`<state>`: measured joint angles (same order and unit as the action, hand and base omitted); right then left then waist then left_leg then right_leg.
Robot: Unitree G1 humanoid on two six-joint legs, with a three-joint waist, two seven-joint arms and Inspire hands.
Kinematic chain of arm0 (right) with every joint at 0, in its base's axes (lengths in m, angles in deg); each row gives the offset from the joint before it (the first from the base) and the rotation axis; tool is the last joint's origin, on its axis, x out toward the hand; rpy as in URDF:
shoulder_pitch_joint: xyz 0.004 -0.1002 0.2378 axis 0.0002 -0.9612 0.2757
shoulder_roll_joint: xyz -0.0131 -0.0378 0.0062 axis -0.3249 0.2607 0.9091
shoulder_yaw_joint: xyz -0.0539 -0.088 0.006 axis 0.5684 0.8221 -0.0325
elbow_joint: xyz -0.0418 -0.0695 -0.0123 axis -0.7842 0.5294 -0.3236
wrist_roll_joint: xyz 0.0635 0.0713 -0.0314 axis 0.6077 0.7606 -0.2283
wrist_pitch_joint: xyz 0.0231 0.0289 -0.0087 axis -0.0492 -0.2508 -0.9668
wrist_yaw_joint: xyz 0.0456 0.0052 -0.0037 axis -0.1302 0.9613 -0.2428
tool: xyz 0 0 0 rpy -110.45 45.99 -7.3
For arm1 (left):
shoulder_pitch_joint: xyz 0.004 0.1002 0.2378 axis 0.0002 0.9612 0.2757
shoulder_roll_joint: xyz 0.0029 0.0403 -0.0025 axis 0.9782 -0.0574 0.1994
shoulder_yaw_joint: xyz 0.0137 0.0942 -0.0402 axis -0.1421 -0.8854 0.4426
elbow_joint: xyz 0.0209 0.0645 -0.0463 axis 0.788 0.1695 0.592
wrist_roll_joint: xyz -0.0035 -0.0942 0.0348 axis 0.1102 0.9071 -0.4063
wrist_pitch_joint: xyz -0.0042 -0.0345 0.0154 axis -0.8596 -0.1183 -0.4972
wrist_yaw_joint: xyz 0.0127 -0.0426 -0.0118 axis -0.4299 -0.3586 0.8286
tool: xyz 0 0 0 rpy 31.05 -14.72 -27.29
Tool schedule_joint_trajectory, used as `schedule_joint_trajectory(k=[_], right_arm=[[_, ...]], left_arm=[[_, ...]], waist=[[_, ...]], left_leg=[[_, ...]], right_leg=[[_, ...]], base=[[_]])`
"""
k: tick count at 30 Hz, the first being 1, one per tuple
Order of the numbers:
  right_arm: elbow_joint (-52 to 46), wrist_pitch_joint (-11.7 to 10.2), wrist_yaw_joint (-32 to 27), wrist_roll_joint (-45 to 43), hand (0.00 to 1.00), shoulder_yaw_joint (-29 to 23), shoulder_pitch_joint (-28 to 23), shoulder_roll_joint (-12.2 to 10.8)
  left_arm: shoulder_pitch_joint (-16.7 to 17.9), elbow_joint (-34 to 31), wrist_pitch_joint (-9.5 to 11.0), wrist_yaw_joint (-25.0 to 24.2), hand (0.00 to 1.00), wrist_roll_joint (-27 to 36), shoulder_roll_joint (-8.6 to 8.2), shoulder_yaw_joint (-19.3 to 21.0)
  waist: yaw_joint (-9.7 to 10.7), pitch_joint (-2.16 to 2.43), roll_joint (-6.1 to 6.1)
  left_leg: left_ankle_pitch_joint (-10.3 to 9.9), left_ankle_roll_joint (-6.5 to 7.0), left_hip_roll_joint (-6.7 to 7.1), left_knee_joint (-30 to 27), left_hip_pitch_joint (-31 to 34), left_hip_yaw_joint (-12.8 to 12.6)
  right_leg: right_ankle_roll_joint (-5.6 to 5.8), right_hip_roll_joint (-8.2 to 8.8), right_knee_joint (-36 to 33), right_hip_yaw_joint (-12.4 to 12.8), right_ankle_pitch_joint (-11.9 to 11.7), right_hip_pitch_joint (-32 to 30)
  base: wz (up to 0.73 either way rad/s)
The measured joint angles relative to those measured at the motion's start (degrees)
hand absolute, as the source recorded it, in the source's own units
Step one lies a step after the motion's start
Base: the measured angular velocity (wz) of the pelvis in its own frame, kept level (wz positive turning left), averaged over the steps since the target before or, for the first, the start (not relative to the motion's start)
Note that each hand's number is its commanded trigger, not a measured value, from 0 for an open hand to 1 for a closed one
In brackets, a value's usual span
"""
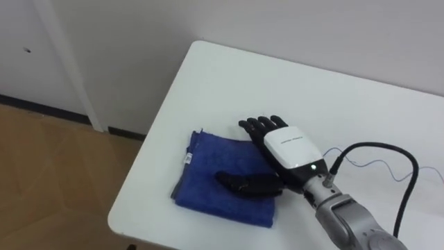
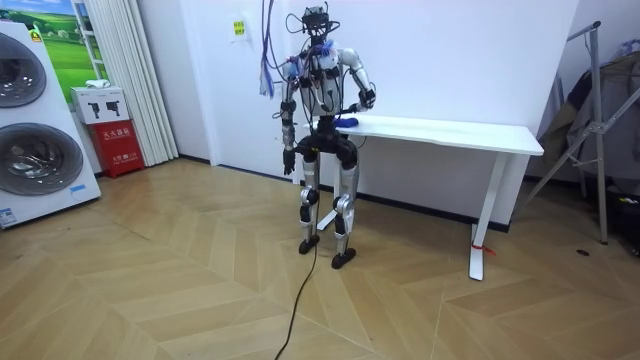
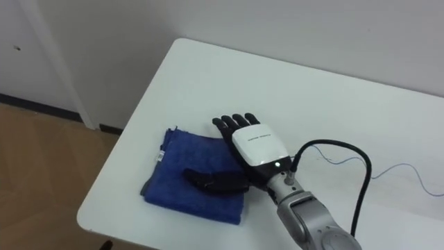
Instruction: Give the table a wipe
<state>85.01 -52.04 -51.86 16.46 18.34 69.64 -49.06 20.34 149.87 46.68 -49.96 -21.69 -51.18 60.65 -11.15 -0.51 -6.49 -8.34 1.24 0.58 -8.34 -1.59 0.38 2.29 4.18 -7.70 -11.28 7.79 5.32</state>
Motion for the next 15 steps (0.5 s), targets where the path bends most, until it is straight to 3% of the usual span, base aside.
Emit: schedule_joint_trajectory(k=[15], right_arm=[[-3.1, 0.5, 1.5, -0.2, 0.0, 2.9, -2.7, 0.0]], left_arm=[[-0.8, 0.0, 0.2, 1.4, 0.0, 0.1, 0.22, -1.3]], waist=[[-0.2, -0.13, -0.03]], left_leg=[[-0.3, 0.08, -0.06, 0.0, 0.4, -0.5]], right_leg=[[0.0, -0.02, 0.0, 0.1, 0.0, -0.6]], base=[[-0.01]])
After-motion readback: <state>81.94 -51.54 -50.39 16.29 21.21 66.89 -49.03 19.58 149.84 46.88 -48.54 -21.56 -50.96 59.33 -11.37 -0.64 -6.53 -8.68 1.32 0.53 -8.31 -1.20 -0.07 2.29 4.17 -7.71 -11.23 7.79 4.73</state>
